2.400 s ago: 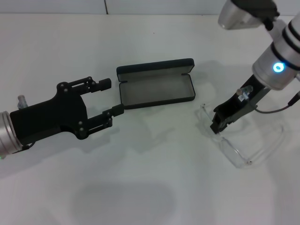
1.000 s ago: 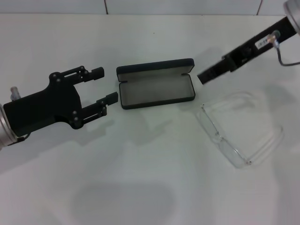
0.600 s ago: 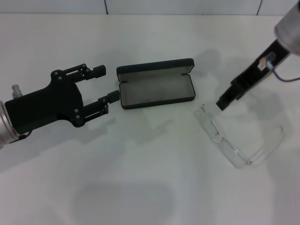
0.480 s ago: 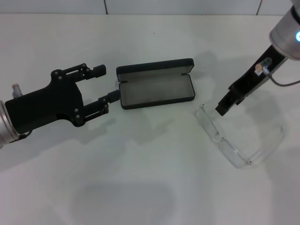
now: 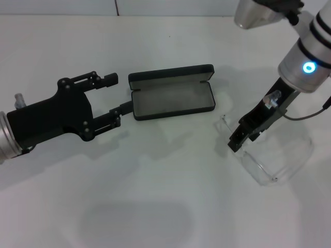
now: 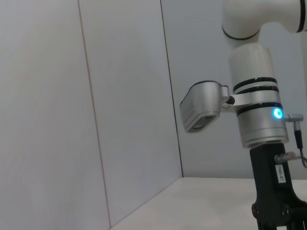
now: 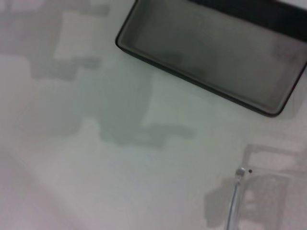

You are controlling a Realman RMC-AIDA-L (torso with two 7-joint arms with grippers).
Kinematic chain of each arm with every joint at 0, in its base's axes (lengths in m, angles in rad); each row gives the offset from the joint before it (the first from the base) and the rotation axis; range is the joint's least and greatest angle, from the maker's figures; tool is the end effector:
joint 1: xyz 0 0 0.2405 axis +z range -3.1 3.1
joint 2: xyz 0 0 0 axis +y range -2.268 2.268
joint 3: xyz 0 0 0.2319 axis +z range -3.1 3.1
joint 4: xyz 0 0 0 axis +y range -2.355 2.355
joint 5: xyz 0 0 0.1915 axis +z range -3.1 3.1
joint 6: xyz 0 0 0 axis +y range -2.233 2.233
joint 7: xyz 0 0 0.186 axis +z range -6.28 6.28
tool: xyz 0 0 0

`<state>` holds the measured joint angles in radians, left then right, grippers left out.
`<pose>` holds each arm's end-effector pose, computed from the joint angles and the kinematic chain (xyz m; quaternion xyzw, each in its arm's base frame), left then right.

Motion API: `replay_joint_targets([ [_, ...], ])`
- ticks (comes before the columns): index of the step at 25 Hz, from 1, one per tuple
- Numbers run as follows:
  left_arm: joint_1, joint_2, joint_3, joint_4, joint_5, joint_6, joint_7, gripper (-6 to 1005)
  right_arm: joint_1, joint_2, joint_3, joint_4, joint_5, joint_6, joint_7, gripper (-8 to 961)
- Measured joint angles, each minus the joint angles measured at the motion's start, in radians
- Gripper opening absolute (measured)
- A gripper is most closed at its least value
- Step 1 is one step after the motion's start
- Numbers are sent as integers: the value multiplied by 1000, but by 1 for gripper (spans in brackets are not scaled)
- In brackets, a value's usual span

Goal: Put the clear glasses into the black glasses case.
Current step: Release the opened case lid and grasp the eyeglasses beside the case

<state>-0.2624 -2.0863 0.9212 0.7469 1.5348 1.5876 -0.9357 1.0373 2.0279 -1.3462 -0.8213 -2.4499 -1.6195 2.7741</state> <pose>-0.2184 0.2846 0.0014 -0.9117 -0.0438 -0.3221 0.2512 0.1332 0.3466 -0.0594 -0.8766 0.4279 -0.2123 0.0584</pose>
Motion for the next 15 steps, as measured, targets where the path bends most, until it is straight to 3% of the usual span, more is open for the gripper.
replay_joint_targets([
  [15,0,0,7,-3,7,0,-1,609,10,0,-69,109,49,102,17,560],
])
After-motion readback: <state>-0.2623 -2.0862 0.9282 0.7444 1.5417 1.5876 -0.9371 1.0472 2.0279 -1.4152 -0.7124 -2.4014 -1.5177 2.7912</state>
